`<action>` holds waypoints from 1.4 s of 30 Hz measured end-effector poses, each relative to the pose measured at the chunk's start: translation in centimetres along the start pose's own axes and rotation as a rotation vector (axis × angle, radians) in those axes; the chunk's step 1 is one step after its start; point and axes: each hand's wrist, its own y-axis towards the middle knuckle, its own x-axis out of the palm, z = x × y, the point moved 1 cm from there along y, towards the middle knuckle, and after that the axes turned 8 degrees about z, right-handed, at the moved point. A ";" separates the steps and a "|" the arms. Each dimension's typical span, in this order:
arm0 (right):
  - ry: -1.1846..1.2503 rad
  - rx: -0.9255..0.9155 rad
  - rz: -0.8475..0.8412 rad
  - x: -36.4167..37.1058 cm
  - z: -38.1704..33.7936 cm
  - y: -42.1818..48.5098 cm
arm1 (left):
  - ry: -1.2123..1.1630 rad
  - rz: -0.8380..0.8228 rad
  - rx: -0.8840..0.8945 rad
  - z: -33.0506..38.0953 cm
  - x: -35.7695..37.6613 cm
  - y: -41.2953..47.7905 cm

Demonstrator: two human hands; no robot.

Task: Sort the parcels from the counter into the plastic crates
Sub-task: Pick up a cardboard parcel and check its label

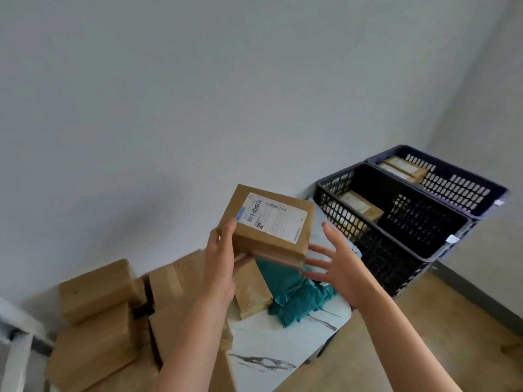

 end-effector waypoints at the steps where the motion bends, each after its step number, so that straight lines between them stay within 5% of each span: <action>1: -0.017 -0.008 0.008 -0.9 0.0 -0.3 | 0.004 -0.017 -0.015 -0.8 1.5 -0.3; 24: -0.024 -0.202 0.391 -37.5 -10.7 -0.7 | 0.147 -0.330 -0.061 -13.8 37.8 -9.6; 33: 0.025 -0.163 0.457 -42.6 -11.6 4.1 | 0.210 -0.355 -0.071 -16.6 45.2 -6.0; 42: 0.032 0.065 0.395 -44.4 -13.4 17.8 | 0.348 -0.349 -0.065 -17.5 51.5 7.0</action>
